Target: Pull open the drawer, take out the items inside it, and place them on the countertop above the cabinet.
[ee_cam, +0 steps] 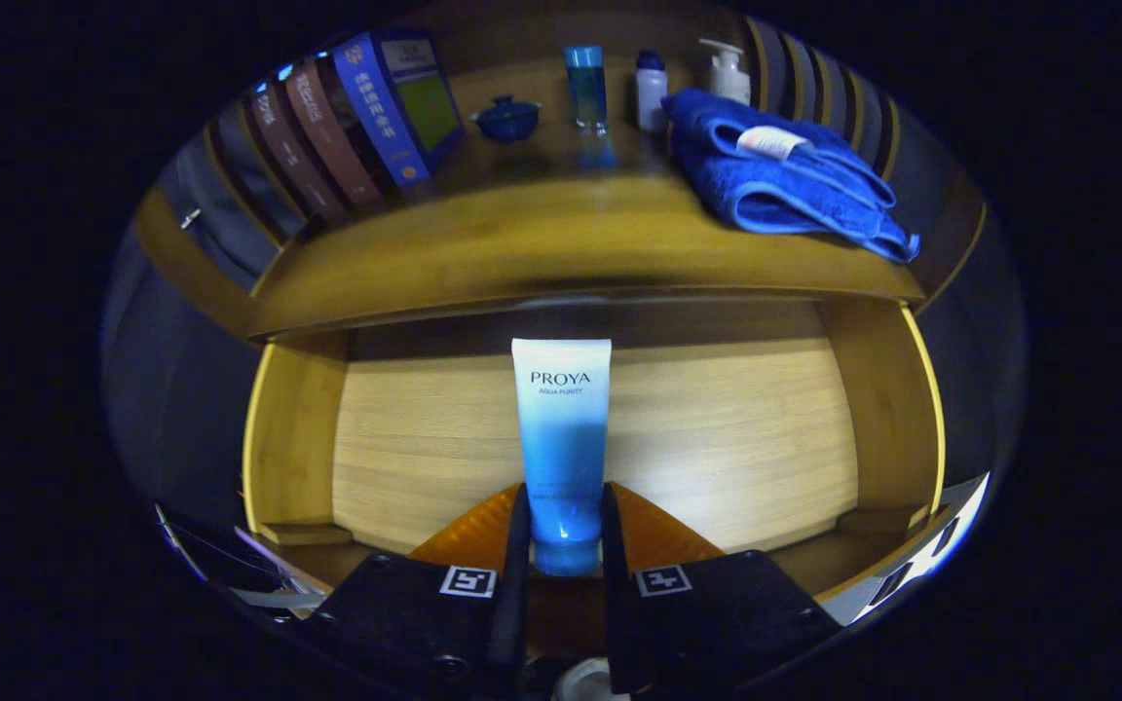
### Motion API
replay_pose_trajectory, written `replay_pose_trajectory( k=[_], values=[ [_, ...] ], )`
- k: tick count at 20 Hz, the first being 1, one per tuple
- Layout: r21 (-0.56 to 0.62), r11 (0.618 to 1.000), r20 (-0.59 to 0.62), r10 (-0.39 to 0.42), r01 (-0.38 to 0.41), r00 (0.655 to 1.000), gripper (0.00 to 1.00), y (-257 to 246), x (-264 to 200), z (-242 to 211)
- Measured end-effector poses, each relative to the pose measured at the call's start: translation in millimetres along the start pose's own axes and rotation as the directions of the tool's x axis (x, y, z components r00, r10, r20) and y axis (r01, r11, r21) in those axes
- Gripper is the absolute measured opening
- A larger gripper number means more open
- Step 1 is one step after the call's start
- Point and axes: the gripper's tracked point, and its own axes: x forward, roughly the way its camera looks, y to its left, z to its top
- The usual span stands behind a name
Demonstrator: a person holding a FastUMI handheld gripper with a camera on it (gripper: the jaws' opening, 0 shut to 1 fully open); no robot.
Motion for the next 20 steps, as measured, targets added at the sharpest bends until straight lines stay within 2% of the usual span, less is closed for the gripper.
replay_pose_trajectory(
  k=[4, 10, 14, 20],
  values=[
    [-0.013, 1.0, 0.103, 0.01, -0.009, 0.995, 0.37, 2.3, -35.5, 42.7],
    [-0.034, 0.999, 0.229, -0.027, 0.035, 0.973, 0.37, 7.0, -29.9, 137.7],
    [-0.039, 0.998, 0.205, -0.044, 0.053, 0.978, 0.37, 6.3, 2.6, 181.1],
    [-0.012, 0.999, 0.127, -0.048, 0.05, 0.991, 0.37, 4.4, 47.9, 190.0]
  ],
)
